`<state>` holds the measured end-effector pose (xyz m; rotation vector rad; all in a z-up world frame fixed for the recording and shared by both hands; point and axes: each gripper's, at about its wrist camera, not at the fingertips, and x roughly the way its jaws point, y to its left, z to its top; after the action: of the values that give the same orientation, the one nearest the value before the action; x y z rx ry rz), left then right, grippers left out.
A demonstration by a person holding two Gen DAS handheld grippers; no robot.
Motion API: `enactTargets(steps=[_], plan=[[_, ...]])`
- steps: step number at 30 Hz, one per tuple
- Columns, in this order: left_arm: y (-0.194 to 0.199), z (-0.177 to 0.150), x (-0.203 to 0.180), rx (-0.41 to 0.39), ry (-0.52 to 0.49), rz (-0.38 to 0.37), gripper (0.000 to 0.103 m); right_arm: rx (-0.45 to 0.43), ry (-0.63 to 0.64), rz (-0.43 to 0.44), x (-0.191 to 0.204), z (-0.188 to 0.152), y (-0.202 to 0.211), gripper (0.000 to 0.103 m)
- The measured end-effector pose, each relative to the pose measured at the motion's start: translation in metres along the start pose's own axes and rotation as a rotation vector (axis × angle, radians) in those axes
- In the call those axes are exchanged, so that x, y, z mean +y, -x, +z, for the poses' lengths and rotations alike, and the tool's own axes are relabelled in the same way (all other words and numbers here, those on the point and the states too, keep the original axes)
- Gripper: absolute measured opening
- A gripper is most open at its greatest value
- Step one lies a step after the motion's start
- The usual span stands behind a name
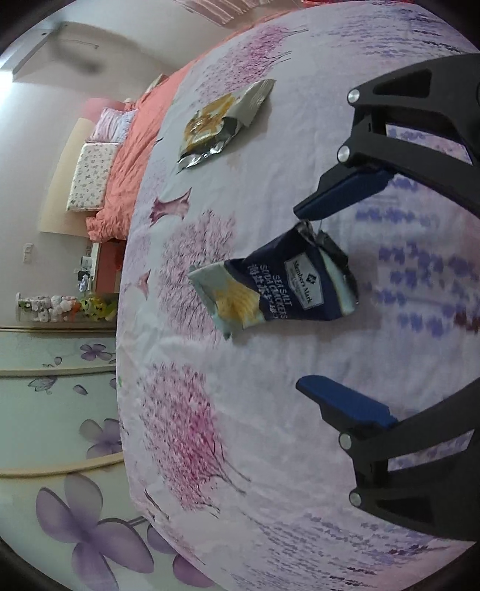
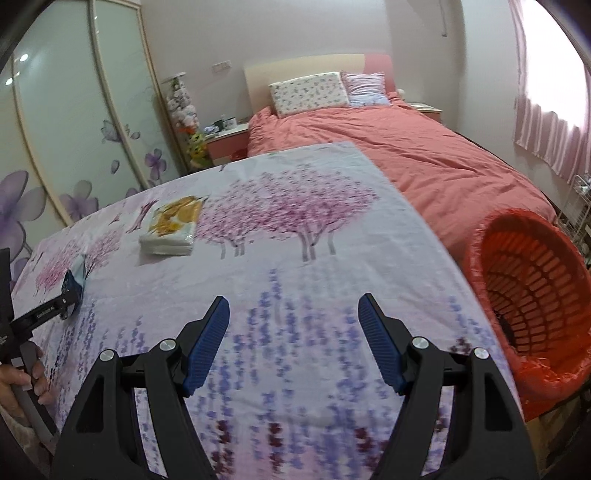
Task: Collect trash
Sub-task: 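Move both tools back to the items on the bed, then grasp the blue snack bag with the left gripper while the right gripper grasps the yellow snack packet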
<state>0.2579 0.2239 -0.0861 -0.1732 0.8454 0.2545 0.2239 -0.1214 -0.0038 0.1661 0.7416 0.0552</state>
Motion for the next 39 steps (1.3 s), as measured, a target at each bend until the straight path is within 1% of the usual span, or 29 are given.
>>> enactTargets(steps=[1, 3, 5, 10, 13, 16, 20, 22, 23, 25, 27, 28, 29, 30, 31, 33, 35, 36, 39], plan=[[0.001, 0.001, 0.002, -0.004, 0.005, -0.007, 0.079, 0.005, 0.008, 0.006, 0.005, -0.001, -0.002, 0.072], [0.0, 0.003, 0.004, -0.006, 0.016, -0.016, 0.072, 0.013, 0.017, 0.012, 0.011, -0.002, -0.005, 0.072], [-0.001, 0.006, 0.006, -0.01, 0.031, -0.029, 0.07, 0.022, 0.026, 0.021, 0.019, -0.003, -0.008, 0.072], [0.0, 0.013, 0.006, -0.046, 0.048, -0.037, 0.07, 0.032, 0.059, 0.031, 0.033, -0.004, -0.013, 0.072], [-0.003, 0.02, 0.002, -0.051, 0.029, -0.027, 0.071, 0.041, 0.068, 0.037, 0.04, -0.005, -0.016, 0.072], [-0.006, 0.025, 0.001, -0.048, 0.031, -0.024, 0.076, 0.05, 0.076, 0.043, 0.047, -0.006, -0.019, 0.072], [0.001, 0.022, 0.003, -0.066, 0.037, -0.052, 0.086, 0.061, 0.089, 0.041, 0.052, -0.008, -0.023, 0.072], [0.003, 0.02, 0.003, -0.083, 0.027, -0.061, 0.087, 0.066, 0.09, 0.038, 0.052, -0.009, -0.026, 0.072], [0.002, 0.02, 0.003, -0.084, 0.024, -0.049, 0.087, 0.069, 0.089, 0.037, 0.052, -0.009, -0.027, 0.072], [-0.007, 0.022, 0.004, -0.059, 0.038, -0.031, 0.083, 0.073, 0.084, 0.033, 0.054, -0.008, -0.03, 0.072], [-0.017, 0.025, 0.005, -0.036, 0.055, -0.03, 0.07, 0.075, 0.073, 0.033, 0.054, -0.007, -0.032, 0.072], [-0.02, 0.026, 0.005, -0.03, 0.055, -0.02, 0.065, 0.077, 0.07, 0.031, 0.054, -0.007, -0.033, 0.072], [-0.025, 0.028, 0.005, -0.018, 0.053, -0.017, 0.053, 0.077, 0.069, 0.032, 0.054, -0.007, -0.034, 0.072], [-0.028, 0.03, 0.006, -0.008, 0.056, -0.021, 0.051, 0.079, 0.067, 0.033, 0.056, -0.006, -0.035, 0.072], [-0.029, 0.03, 0.009, -0.009, 0.064, -0.021, 0.05, 0.079, 0.067, 0.034, 0.056, -0.005, -0.036, 0.072], [-0.028, 0.033, 0.013, -0.02, 0.063, -0.028, 0.042, 0.078, 0.071, 0.035, 0.058, -0.004, -0.038, 0.072], [-0.027, 0.032, 0.015, -0.023, 0.045, -0.019, 0.038, 0.073, 0.078, 0.037, 0.063, -0.001, -0.041, 0.072], [-0.031, 0.031, 0.016, -0.011, 0.042, -0.009, 0.037, 0.072, 0.078, 0.039, 0.065, 0.001, -0.043, 0.072], [-0.037, 0.031, 0.024, 0.014, 0.08, -0.041, 0.037, 0.069, 0.066, 0.058, 0.075, 0.01, -0.052, 0.072]])
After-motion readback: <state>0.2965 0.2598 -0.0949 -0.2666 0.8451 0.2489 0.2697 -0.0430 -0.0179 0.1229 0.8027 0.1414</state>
